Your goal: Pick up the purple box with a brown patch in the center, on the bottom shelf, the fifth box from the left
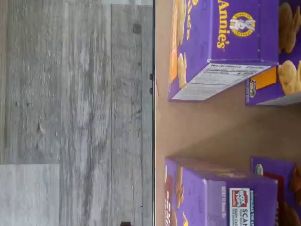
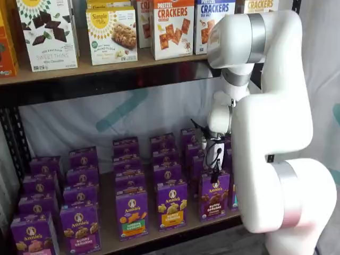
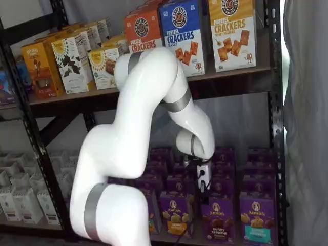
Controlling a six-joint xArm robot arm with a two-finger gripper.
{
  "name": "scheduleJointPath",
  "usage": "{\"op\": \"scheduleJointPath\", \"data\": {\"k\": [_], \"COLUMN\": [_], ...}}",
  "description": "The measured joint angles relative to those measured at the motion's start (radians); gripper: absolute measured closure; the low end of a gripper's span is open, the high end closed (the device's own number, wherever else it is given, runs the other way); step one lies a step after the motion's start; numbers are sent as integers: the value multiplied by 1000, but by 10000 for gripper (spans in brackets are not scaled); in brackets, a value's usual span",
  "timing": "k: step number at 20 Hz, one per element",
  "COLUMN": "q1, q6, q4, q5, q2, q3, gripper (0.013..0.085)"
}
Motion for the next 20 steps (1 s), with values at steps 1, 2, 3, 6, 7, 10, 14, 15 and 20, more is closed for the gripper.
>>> {"op": "scheduleJointPath", "data": {"k": [1, 2, 3, 6, 7, 10, 14, 15, 20], "q1": [-5, -15, -25, -41, -44, -52, -56, -56, -57], "q6": [13, 27, 33, 30, 27, 32, 63, 73, 120], "q4": [-18, -41, -56, -70, -70, -85, -126, -137, -192], "q5": [40, 92, 124, 147, 151, 158, 166, 165, 149], "q2": [8, 25, 45, 78, 87, 112, 146, 155, 194], "q3": [-23, -63, -97, -149, -162, -197, -234, -242, -266], "gripper": [130, 130, 130, 130, 130, 130, 130, 130, 130]}}
